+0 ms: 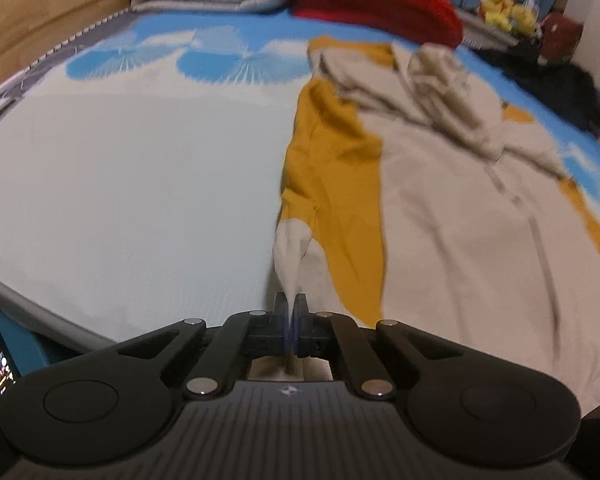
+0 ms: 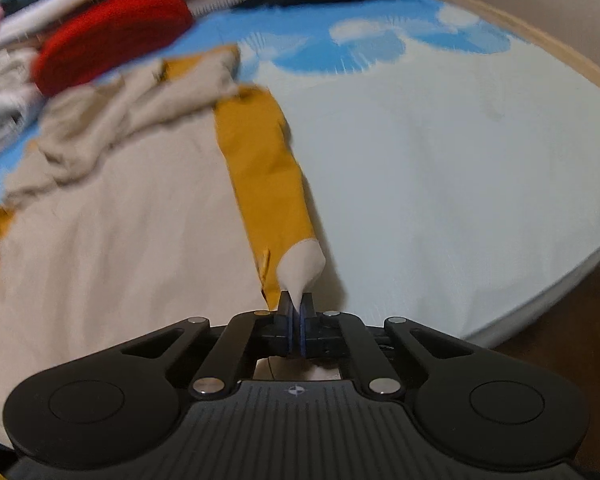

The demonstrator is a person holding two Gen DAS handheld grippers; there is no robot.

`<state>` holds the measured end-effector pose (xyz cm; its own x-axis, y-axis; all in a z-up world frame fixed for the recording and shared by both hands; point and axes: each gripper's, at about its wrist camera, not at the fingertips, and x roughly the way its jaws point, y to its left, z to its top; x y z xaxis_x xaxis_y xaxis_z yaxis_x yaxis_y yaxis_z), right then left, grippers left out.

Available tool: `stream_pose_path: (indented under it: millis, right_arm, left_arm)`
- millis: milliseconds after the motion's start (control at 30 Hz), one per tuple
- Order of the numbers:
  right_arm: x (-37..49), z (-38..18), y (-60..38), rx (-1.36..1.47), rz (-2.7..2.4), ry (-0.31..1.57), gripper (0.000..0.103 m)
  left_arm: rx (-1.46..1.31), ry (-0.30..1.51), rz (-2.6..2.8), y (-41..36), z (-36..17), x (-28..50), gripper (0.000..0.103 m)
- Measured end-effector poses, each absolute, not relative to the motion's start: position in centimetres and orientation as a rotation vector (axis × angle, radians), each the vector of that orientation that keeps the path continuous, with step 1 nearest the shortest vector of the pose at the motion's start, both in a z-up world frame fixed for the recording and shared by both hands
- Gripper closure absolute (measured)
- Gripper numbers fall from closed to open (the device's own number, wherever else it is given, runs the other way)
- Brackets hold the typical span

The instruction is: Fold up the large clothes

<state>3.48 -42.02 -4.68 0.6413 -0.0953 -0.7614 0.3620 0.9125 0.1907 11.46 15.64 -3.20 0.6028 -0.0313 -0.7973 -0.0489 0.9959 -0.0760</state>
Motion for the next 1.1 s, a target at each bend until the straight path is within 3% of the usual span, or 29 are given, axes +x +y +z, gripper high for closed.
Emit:
stream_pose_path:
  millis: [467,767,933,1100]
  right_arm:
    - [-0.5,9.4,-43.2,0.41,-0.084,0.494,0.103]
    - [-7.6,15.6,-43.9,0.387,0.009,0.383,0.103]
    - [-11.5,16.6,-45.0,0.448,-0.003,0.36,0.103]
    - [-8.8,14.8,-45.9,0.492,-0.026,0.381,0.103]
  left_arm:
    - [-0.17,0.678,-0.195,16.8,10.9,9.6,0.103]
    - [-0.276,0.618,-0.254,21.1,17.8,2.3,0.103]
    - [-0.359,0.659,-0.248,23.5,18.8,0.4,0.103]
    - [-0.371,0.714,-0.224,23.1,16.1,5.3,0.102]
